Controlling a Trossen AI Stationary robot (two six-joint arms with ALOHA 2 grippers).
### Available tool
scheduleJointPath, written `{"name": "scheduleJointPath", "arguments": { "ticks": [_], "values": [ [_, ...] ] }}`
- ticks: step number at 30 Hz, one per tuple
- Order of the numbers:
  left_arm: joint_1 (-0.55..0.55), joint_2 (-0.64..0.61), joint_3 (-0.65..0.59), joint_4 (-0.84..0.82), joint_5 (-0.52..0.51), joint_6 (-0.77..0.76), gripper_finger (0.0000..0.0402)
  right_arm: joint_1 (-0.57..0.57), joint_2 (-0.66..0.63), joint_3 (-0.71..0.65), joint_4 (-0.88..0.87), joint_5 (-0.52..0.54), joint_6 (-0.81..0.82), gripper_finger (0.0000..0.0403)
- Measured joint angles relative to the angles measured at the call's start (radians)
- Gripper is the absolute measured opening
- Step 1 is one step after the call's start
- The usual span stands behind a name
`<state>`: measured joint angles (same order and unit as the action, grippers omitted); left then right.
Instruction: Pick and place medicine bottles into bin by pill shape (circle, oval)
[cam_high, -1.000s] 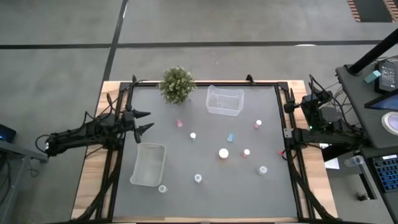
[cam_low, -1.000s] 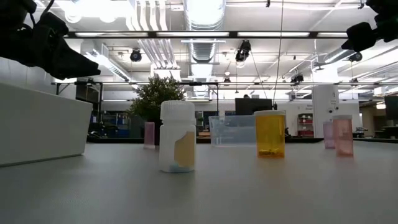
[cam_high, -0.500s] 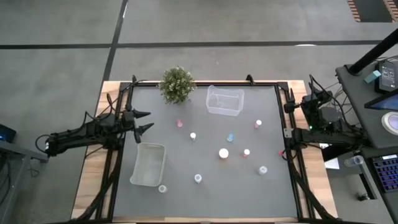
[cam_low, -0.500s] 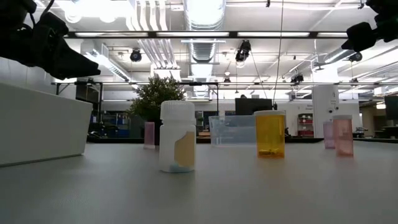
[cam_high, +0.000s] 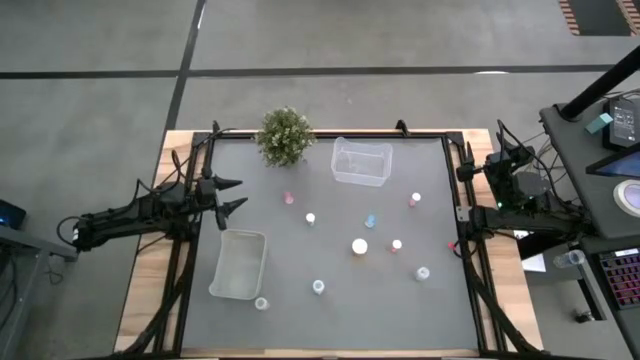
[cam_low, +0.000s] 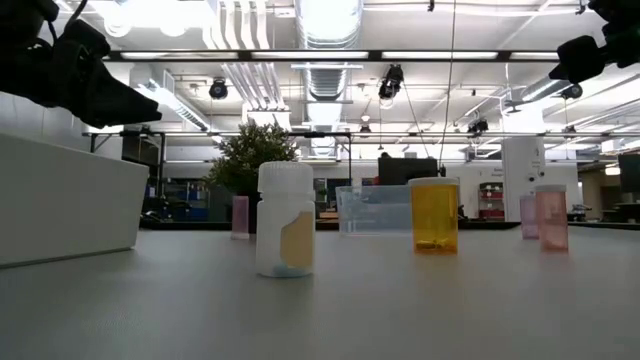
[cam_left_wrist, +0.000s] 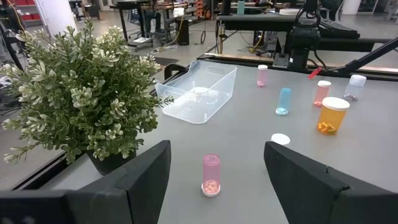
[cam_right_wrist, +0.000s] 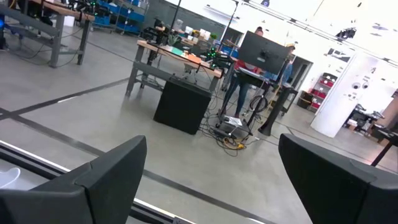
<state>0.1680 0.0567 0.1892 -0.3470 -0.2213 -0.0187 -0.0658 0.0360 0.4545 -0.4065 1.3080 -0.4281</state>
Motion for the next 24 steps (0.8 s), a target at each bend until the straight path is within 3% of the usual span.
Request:
{"name": "scheduleJointPath", "arguments": {
  "ticks": [24],
  "values": [
    [0.0,0.0,0.0,0.025,0.0,0.005,0.0245,0.0,0.0,0.0,0.0,-0.001,0.005,0.0359]
  ]
}}
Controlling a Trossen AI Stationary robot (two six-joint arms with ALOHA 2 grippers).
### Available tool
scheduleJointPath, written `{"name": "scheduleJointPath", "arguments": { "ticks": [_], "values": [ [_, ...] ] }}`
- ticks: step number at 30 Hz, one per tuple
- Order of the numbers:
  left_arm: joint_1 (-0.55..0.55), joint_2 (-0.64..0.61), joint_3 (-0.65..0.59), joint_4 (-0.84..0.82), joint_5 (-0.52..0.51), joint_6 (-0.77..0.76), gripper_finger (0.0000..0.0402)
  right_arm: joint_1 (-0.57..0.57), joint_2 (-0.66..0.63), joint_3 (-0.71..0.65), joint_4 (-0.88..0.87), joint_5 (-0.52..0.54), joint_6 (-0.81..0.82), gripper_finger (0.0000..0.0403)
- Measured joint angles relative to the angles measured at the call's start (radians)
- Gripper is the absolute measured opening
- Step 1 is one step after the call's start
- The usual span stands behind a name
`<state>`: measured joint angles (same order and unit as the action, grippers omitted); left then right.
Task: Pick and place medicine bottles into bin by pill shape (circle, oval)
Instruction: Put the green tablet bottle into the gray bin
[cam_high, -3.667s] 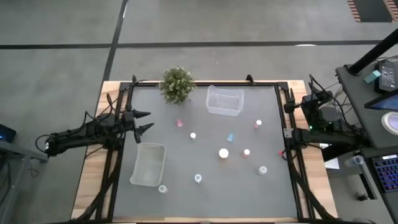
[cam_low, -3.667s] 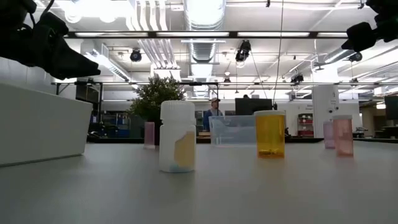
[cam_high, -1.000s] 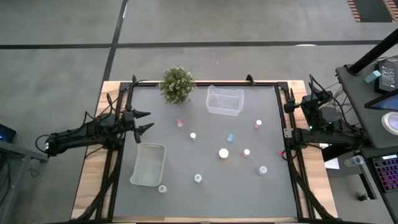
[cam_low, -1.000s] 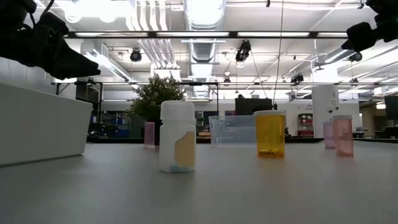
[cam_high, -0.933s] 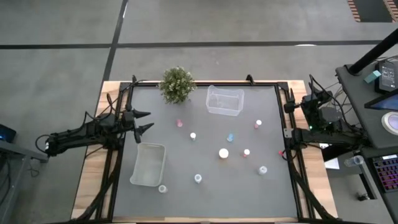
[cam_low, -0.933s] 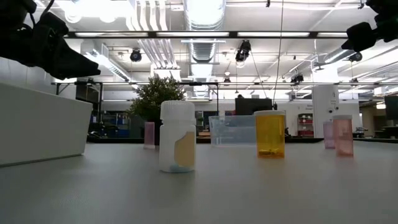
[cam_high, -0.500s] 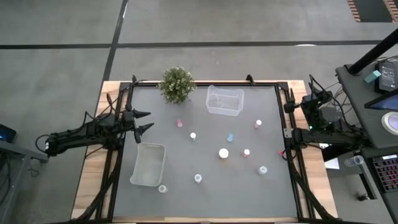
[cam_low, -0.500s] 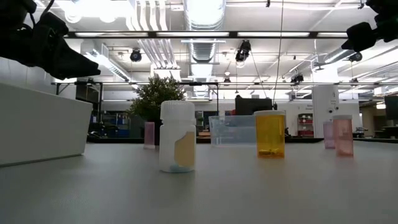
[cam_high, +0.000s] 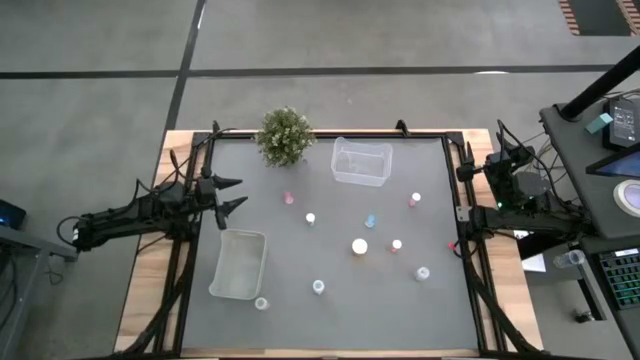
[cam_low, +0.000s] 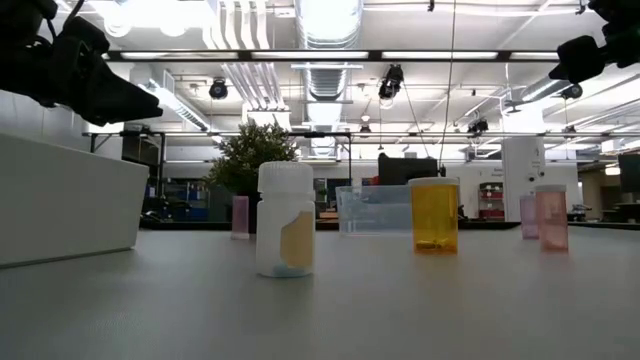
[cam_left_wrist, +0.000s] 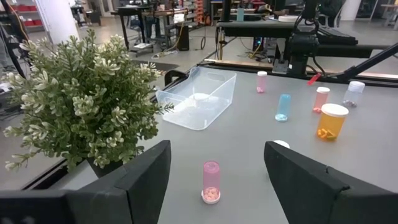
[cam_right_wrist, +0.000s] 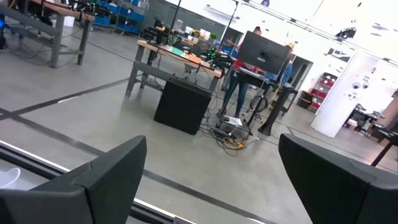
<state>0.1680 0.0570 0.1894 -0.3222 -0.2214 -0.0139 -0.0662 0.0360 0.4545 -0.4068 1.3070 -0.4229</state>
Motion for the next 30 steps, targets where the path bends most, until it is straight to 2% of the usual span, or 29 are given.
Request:
{"name": "scheduleJointPath", "arguments": {
  "ticks": [2,3,5,6,8,10,12,17,21,24,27,30],
  "values": [
    [0.0,0.0,0.0,0.0,0.0,0.0,0.0245,0.0,0.0,0.0,0.001,-0.006,0.082,0.0359],
    [0.0,0.0,0.0,0.0,0.0,0.0,0.0245,0.0,0.001,0.0,0.008,-0.023,0.196,0.0359],
    [0.0,0.0,0.0,0.0,0.0,-0.001,0.0245,0.0,0.002,0.0,0.066,-0.127,0.47,0.0359],
    [0.0,0.0,0.0,0.0,0.0,-0.004,0.0245,0.001,0.003,0.001,0.069,-0.217,0.6,0.0359],
    [0.0,0.0,0.0,0.004,0.0,-0.007,0.0245,0.001,0.012,-0.018,0.089,-0.49,0.691,0.0359],
    [0.0,0.0,0.0,0.011,0.003,-0.007,0.0245,0.002,0.051,-0.078,0.192,-0.737,0.643,0.0359],
    [0.0,0.0,0.0,0.052,0.006,-0.008,0.0245,0.004,0.088,-0.149,0.352,-0.878,0.6,0.0359],
    [0.0,0.0,-0.005,0.231,0.009,-0.009,0.0245,0.003,0.188,-0.294,0.75,-0.971,0.5,0.0359],
    [0.0,0.0,-0.005,0.375,0.011,-0.009,0.0245,0.003,0.257,-0.344,0.912,-0.975,0.456,0.0359],
    [0.0,0.0,-0.005,0.487,0.012,-0.02,0.0245,0.003,0.276,-0.328,0.905,-0.975,0.452,0.0359],
    [0.0,0.0,-0.005,0.599,0.012,-0.104,0.0245,0.003,0.29,-0.291,0.878,-0.975,0.462,0.0359],
    [0.0,0.001,-0.005,0.704,0.011,-0.073,0.0244,0.003,0.3,-0.256,0.821,-0.975,0.439,0.0359]
  ]
}}
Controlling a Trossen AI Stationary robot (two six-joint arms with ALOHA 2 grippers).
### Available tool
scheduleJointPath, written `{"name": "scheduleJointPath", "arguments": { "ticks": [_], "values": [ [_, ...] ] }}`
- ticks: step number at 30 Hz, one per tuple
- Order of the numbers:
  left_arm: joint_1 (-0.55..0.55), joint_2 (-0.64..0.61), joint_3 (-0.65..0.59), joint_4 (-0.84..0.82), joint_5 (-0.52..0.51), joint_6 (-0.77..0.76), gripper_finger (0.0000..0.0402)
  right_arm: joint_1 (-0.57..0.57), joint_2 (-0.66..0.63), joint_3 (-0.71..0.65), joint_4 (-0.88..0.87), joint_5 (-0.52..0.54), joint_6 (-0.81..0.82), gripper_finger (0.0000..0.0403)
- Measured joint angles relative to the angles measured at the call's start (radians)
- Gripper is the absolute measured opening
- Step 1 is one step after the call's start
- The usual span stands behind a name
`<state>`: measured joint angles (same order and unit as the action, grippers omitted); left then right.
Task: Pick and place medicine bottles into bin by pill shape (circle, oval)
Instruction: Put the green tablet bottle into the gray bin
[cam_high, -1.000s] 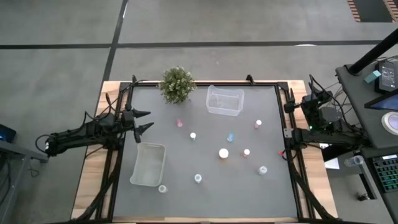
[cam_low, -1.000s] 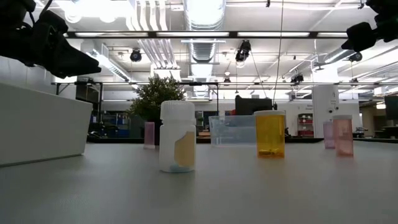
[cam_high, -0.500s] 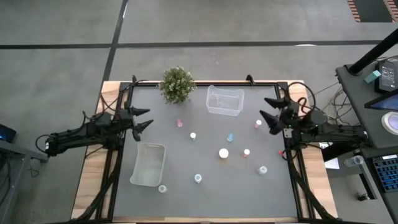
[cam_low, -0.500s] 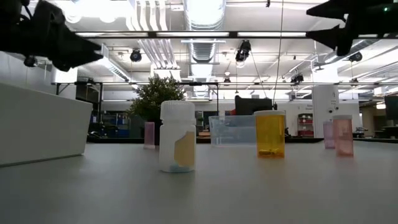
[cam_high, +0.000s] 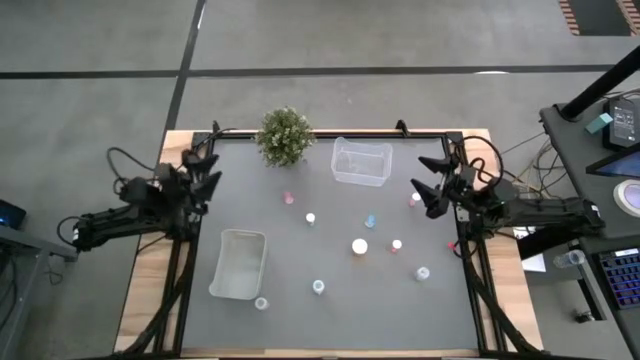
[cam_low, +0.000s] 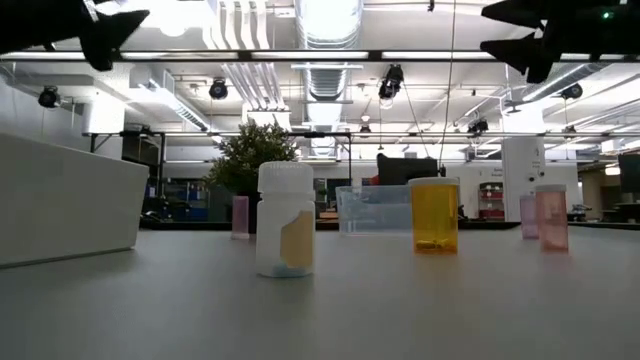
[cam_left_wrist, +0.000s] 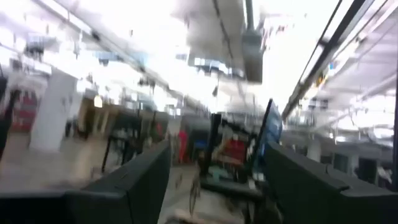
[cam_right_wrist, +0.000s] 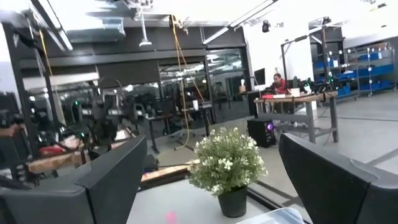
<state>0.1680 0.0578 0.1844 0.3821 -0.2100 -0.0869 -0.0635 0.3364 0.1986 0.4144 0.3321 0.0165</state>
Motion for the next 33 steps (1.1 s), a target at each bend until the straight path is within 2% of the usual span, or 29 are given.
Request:
{"name": "scheduleJointPath", "arguments": {
  "ticks": [5,10,15,19,21,26,33],
  "values": [
    [0.0,-0.001,0.0,0.159,0.0,0.015,0.0245,0.0,0.0,0.028,-0.068,0.0,-0.065,0.0359],
    [0.0,0.001,0.0,0.177,0.027,0.014,0.0245,0.0,-0.001,0.016,-0.067,0.0,-0.104,0.0359],
    [0.0,0.0,0.0,0.179,0.03,-0.098,0.0245,0.0,-0.001,0.014,-0.064,0.0,-0.073,0.0359],
    [0.0,0.008,0.0,0.184,-0.068,-0.237,0.0245,0.0,-0.001,0.023,-0.065,0.0,-0.079,0.0359],
    [0.0,0.027,0.0,0.184,-0.043,-0.27,0.0245,0.0,-0.001,0.024,-0.065,0.0,-0.079,0.0359],
    [-0.001,0.136,0.019,0.24,0.0,-0.308,0.0244,0.0,0.0,0.024,-0.066,0.008,-0.078,0.0359],
    [0.0,0.38,0.118,0.237,0.019,-0.328,0.0244,0.0,0.001,0.024,-0.066,0.008,-0.067,0.0359]
  ]
}}
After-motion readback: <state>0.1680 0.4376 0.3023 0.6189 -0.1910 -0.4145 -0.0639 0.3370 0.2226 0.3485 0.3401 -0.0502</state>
